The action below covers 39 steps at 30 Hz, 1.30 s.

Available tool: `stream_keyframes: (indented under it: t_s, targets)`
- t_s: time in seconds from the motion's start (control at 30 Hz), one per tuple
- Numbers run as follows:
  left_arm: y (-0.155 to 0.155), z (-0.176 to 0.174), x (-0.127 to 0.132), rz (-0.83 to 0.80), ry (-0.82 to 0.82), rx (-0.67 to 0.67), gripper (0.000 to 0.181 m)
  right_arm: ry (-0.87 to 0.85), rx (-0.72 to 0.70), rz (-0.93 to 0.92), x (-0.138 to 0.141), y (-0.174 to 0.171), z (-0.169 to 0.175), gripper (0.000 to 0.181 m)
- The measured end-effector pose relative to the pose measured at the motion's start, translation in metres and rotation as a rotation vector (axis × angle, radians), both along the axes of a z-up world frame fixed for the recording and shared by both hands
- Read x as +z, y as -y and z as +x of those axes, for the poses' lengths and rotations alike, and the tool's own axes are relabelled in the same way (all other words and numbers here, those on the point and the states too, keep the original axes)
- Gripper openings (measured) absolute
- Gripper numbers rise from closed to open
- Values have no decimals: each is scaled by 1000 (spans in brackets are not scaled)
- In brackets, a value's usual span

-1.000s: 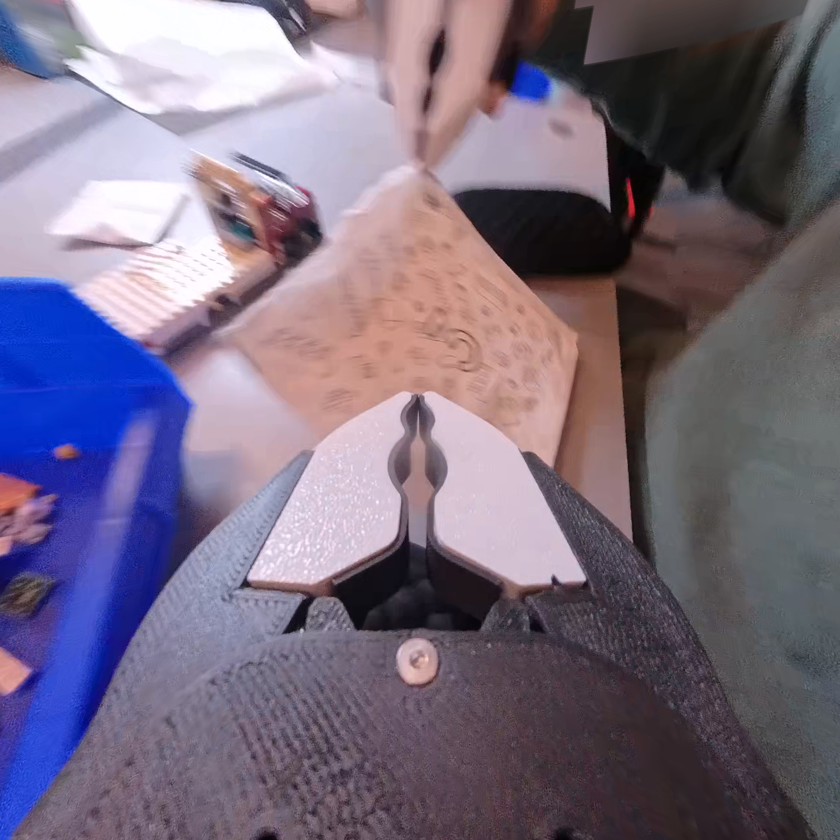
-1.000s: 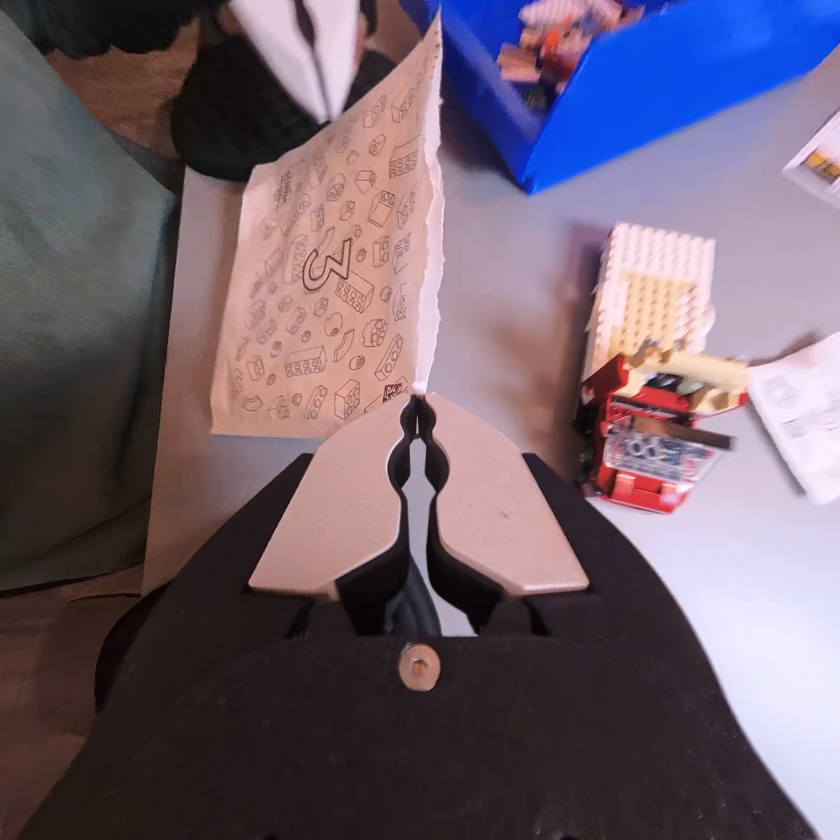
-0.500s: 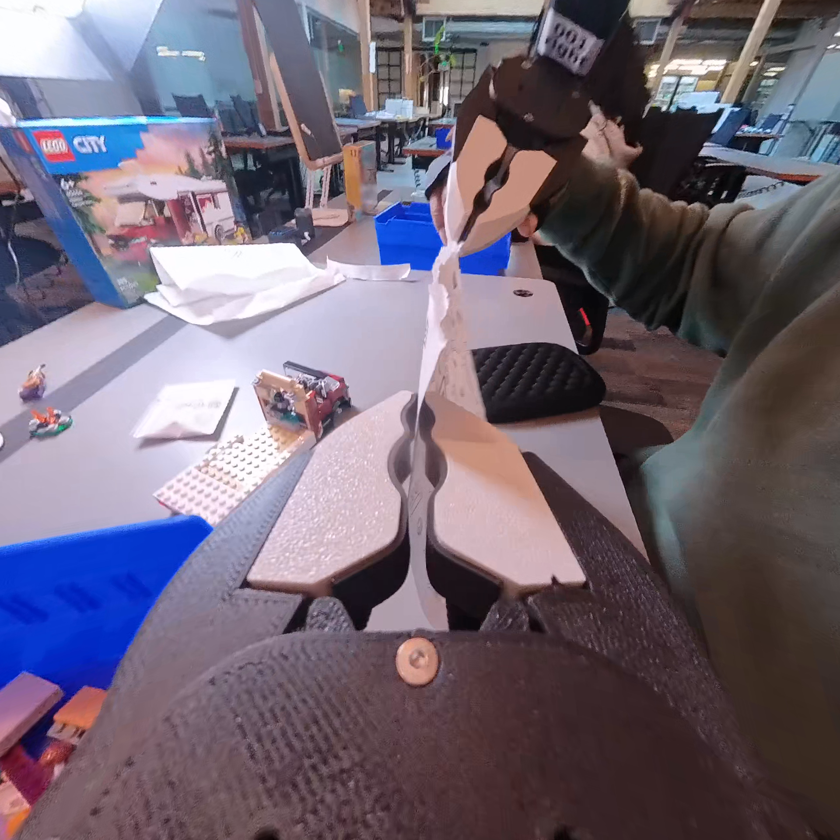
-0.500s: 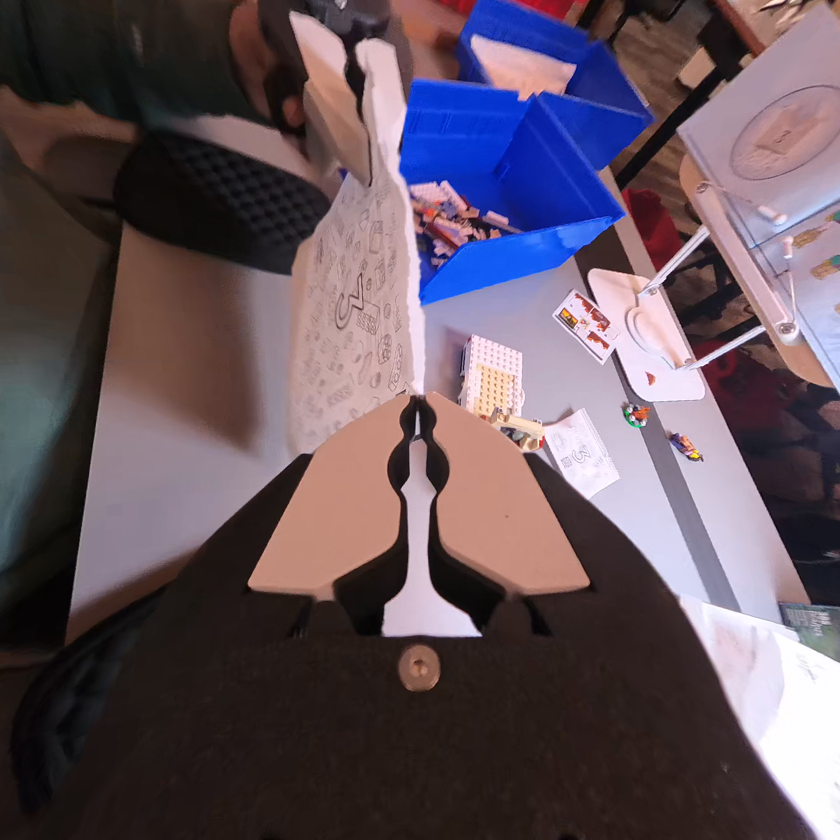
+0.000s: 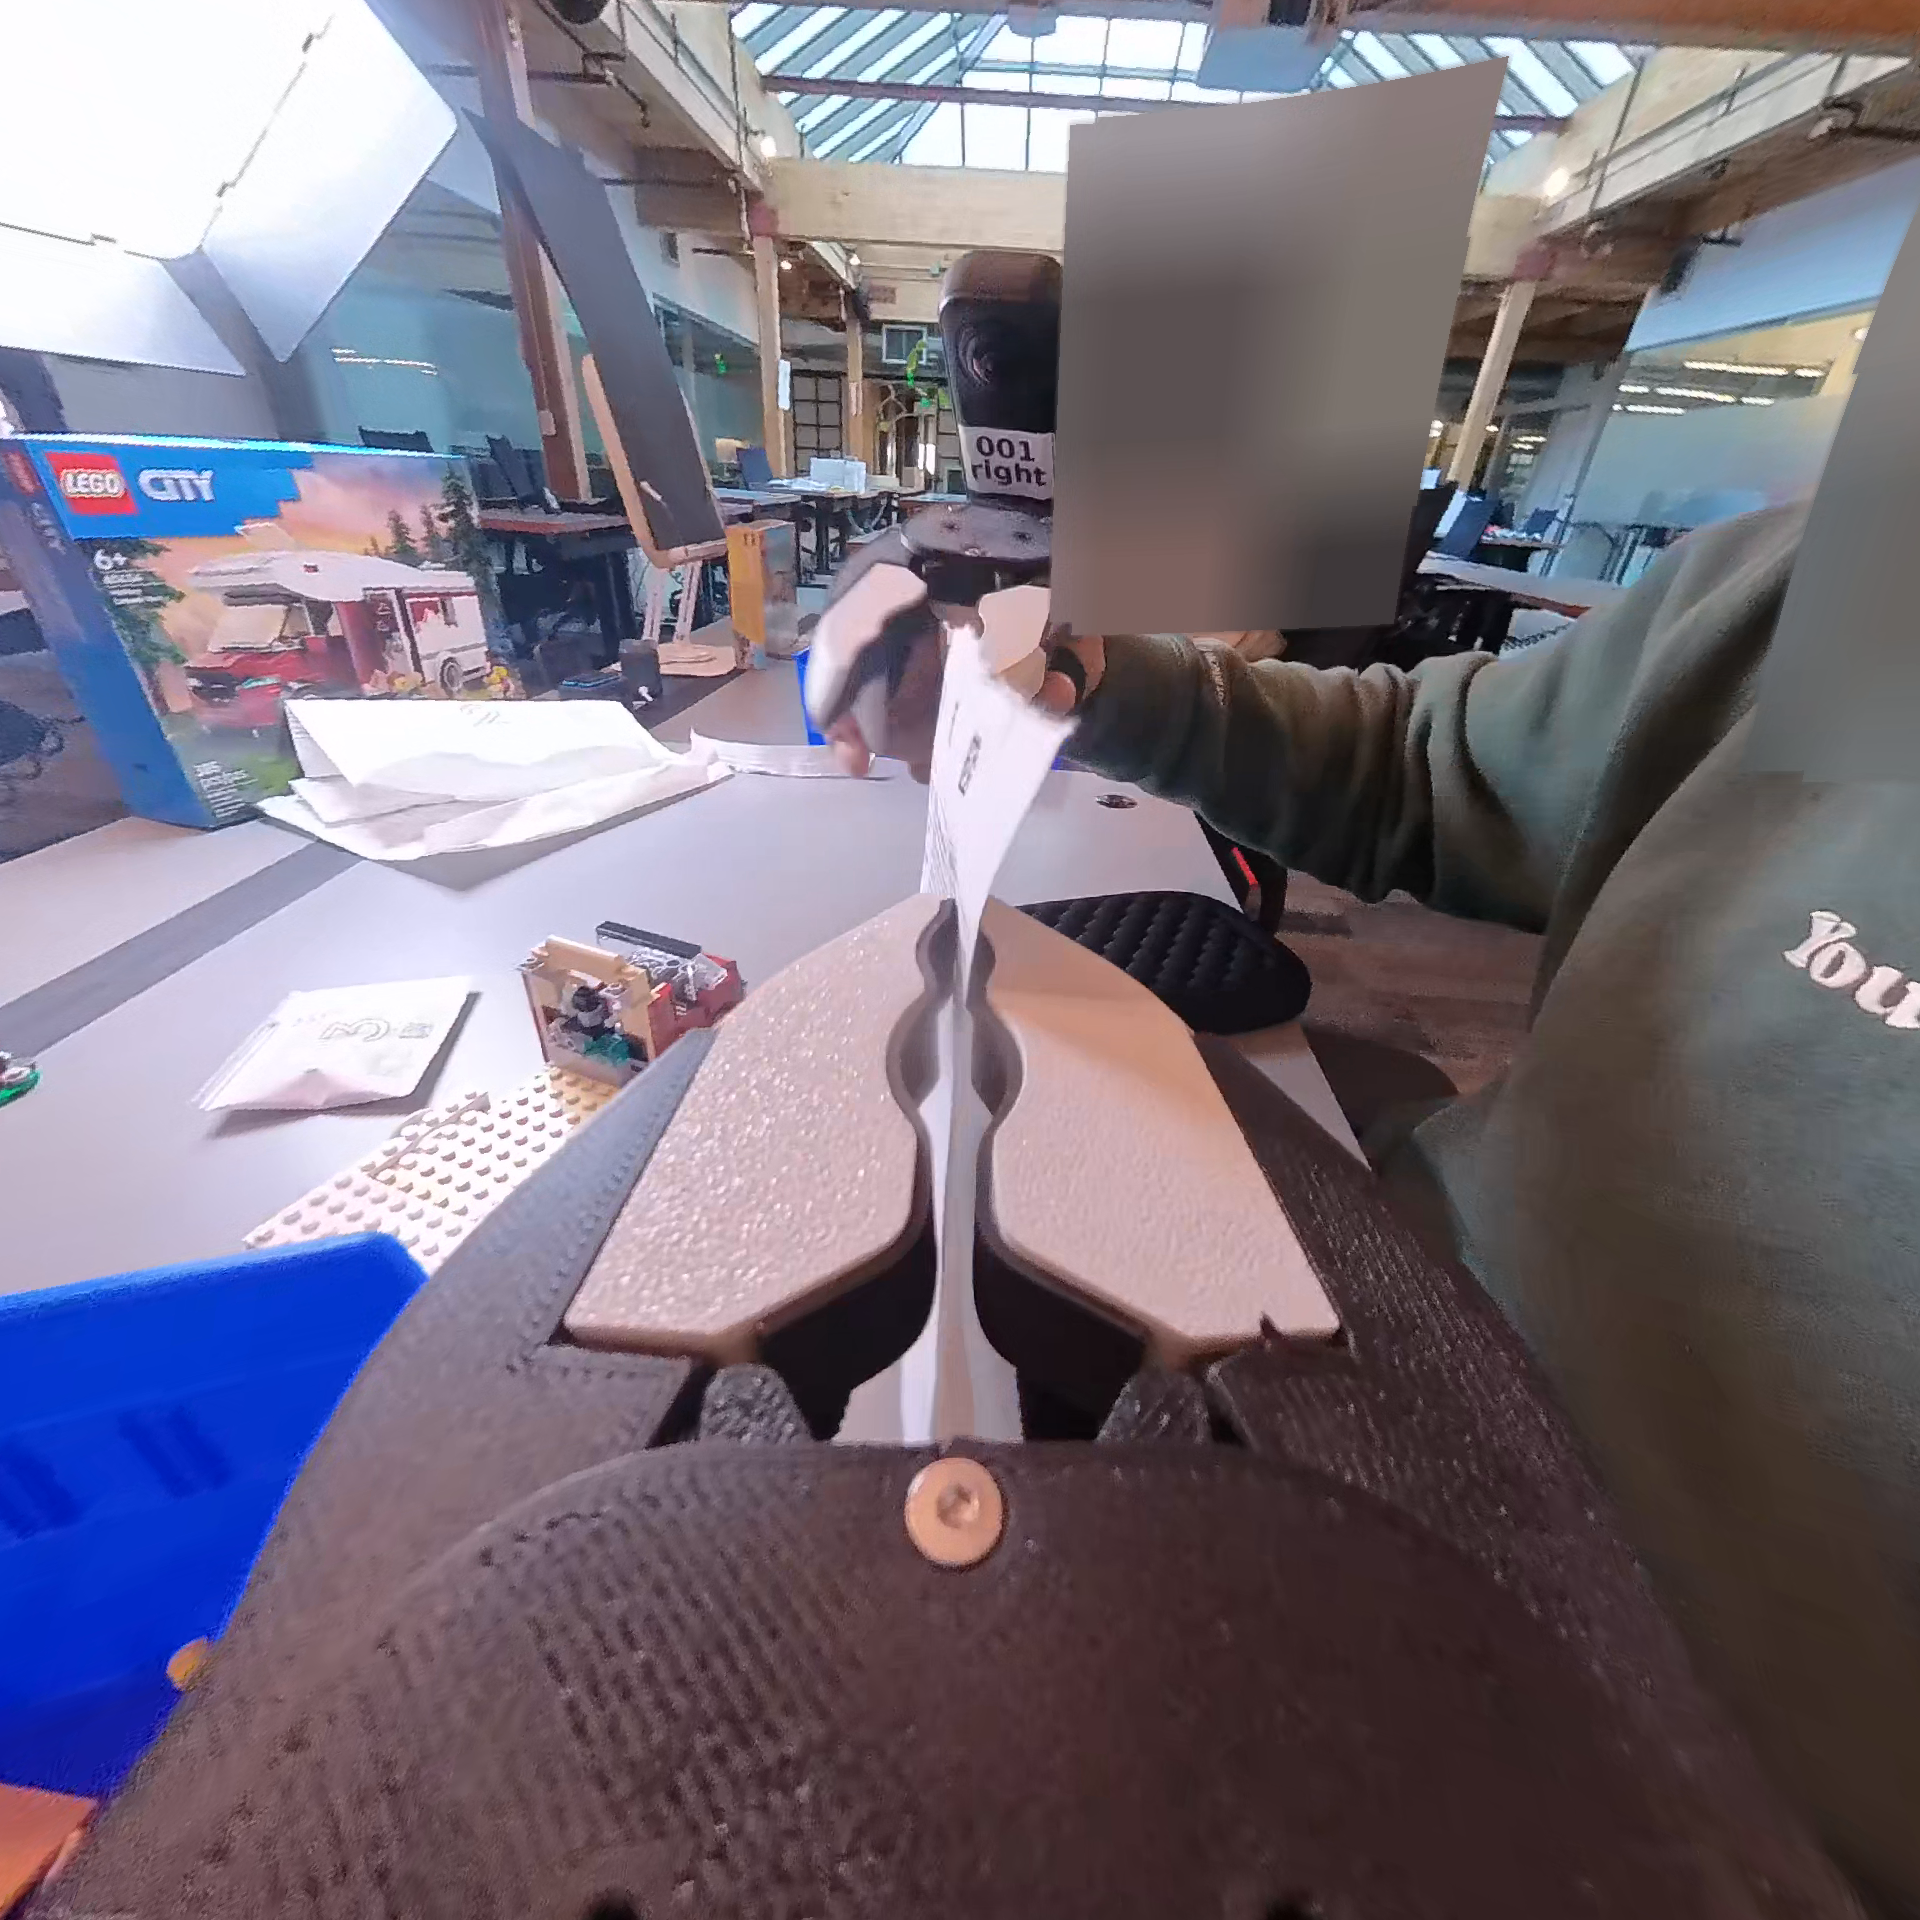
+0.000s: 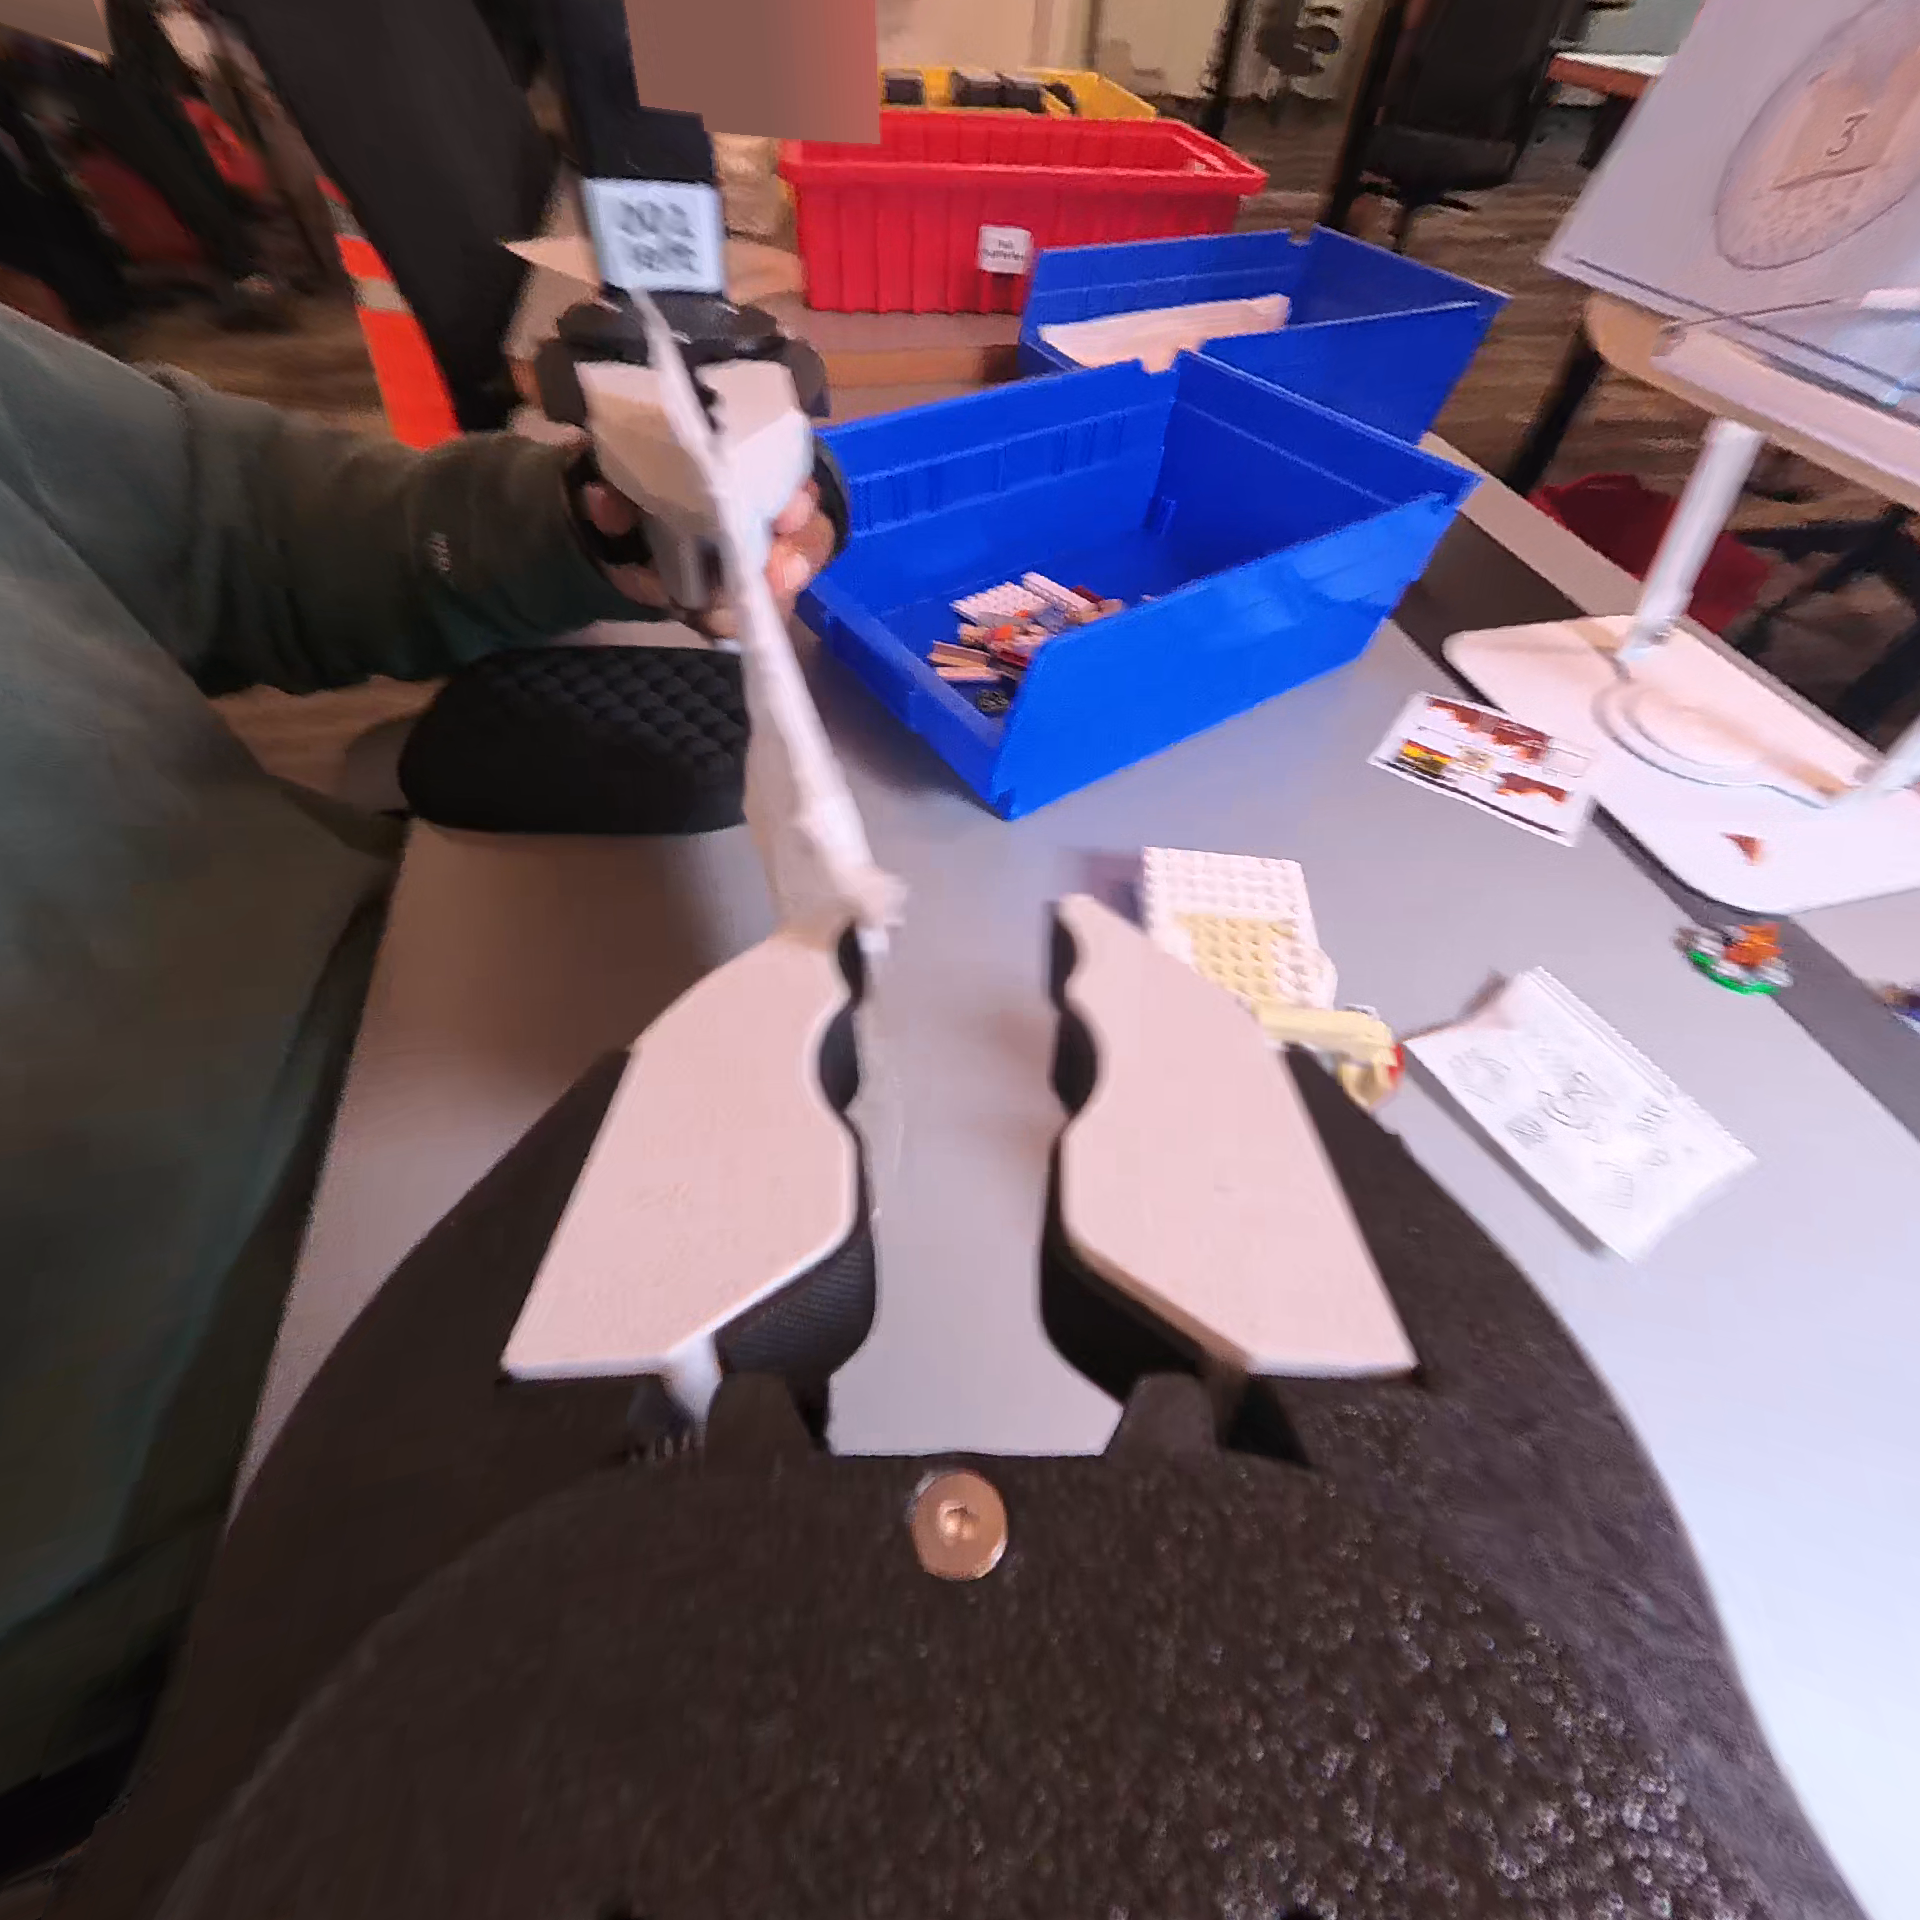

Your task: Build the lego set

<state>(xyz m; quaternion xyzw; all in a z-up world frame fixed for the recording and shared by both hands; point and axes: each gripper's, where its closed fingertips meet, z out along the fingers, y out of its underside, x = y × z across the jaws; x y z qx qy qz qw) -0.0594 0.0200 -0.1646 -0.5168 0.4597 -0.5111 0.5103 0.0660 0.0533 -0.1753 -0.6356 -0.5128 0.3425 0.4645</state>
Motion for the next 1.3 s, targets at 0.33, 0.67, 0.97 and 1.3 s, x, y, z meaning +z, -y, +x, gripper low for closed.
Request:
stream_keyframes:
  t_s: [0.33,0.67,0.97,1.3]
  targets:
    - [-18,-10,-11,-66,-45,55,10,-86,96,-130,6,12,-10,0]
    - [-15,-5,-2,-268,62,-43,0,-160,88,-236,-17,21,-3,46]
    - [-36,-9,6,-249,98,103,32,-323,-76,-254,12,-10,40,0]
    - [-33,-26,5,-200,69,200,26,-581,-623,-546,28,-184,235,0]
